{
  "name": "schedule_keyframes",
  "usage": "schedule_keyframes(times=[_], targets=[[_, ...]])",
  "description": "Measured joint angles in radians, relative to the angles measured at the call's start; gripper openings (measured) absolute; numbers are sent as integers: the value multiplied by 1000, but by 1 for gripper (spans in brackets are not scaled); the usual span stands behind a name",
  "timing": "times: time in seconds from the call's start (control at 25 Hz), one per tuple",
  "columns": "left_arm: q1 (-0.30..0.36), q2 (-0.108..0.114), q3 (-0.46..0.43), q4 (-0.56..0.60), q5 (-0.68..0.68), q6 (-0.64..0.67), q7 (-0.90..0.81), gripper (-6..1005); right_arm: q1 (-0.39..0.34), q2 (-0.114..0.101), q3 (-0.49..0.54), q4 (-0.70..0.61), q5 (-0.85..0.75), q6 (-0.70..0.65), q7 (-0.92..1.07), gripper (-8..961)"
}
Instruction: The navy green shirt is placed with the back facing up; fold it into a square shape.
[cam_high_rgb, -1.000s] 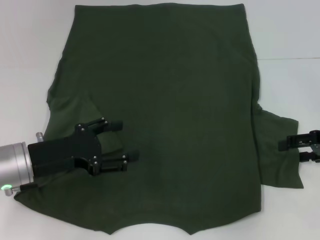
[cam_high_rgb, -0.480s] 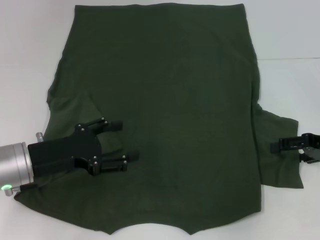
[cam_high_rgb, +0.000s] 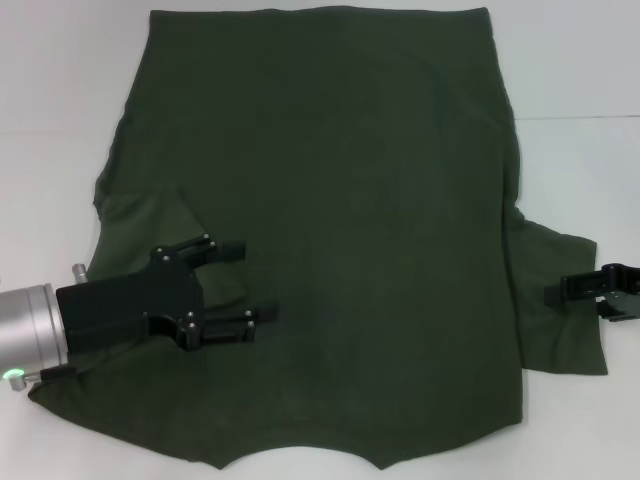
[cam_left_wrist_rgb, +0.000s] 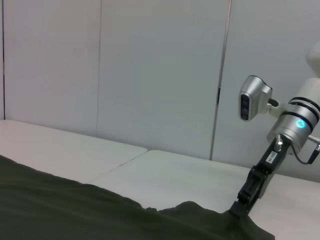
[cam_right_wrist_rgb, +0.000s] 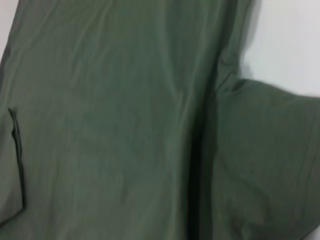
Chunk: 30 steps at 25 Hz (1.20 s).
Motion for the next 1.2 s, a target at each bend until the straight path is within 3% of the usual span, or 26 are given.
schedule_keyframes(times=[0.28,0.48,0.92,1.2], targets=[[-2,0,0,0,-4,0,0,891,1,1,-6,0,-5,12,-8,673],[-2,0,0,0,-6,0,-4,891,1,1,-11,0,-6,8,-40,432],[-2,-3,0,0,-8,0,-5,892,-8,-5,-15,-7,-4,10,-53,16],[-2,-3,-2,6,-8,0,-24,892,-9,-50,-2,-45,-2,-28,-58,17]])
